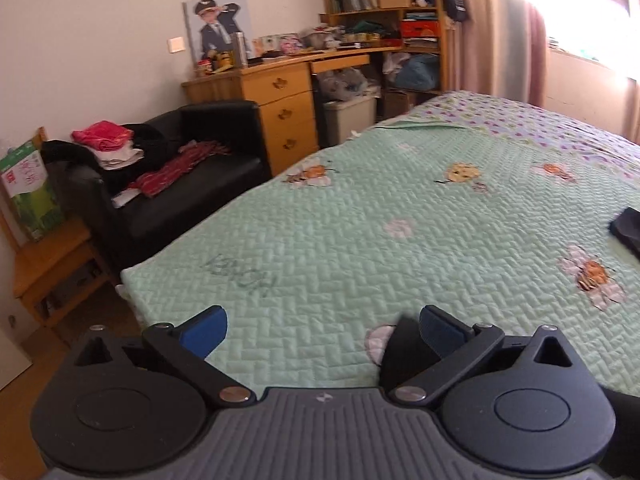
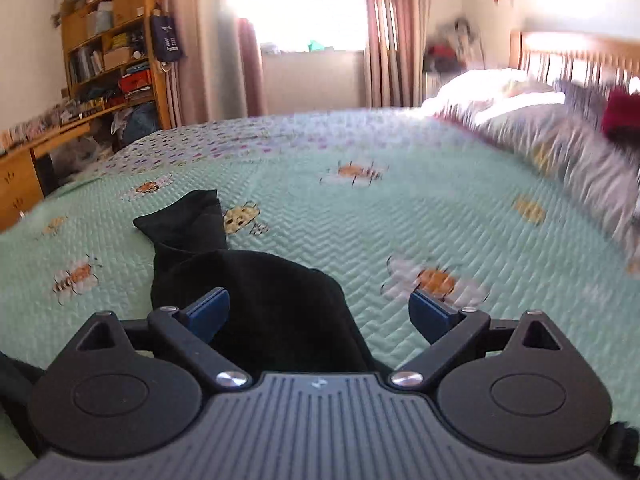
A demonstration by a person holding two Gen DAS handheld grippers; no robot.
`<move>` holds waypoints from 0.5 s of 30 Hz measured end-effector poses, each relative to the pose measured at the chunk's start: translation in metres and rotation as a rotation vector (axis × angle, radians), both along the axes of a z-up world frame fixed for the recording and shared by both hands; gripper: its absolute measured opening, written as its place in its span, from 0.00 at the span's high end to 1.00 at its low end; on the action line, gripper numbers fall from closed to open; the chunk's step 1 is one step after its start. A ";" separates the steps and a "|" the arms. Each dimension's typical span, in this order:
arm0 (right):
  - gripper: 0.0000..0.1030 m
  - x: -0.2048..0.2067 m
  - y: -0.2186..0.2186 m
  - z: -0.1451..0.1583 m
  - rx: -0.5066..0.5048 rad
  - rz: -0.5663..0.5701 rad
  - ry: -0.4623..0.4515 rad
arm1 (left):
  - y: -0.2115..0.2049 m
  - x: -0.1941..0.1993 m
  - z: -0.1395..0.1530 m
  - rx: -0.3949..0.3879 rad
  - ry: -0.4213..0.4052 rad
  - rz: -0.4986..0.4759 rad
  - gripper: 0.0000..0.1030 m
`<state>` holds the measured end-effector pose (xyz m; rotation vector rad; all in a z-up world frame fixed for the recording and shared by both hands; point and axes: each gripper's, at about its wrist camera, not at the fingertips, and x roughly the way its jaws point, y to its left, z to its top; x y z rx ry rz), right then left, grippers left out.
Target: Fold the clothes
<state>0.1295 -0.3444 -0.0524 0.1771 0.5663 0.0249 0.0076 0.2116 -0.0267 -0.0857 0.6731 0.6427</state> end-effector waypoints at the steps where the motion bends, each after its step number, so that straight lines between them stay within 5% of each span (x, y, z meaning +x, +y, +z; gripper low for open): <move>1: 0.07 0.008 0.001 -0.005 0.035 0.019 0.024 | -0.006 0.003 -0.001 -0.004 -0.001 -0.024 0.01; 5: 0.08 0.038 0.003 -0.027 0.173 0.093 0.122 | -0.034 0.011 -0.004 -0.021 0.002 -0.112 0.01; 6: 0.22 0.045 0.004 -0.033 0.207 0.112 0.146 | -0.042 0.013 -0.006 -0.024 0.005 -0.137 0.01; 7: 0.50 0.051 0.007 -0.036 0.233 0.130 0.163 | -0.051 0.014 -0.008 -0.022 0.011 -0.168 0.01; 10: 0.71 0.030 0.039 -0.028 0.182 0.222 0.092 | -0.076 0.019 -0.013 -0.020 0.030 -0.253 0.01; 15: 0.81 -0.075 0.097 -0.011 0.019 0.572 -0.061 | -0.112 0.030 -0.028 -0.077 0.056 -0.372 0.01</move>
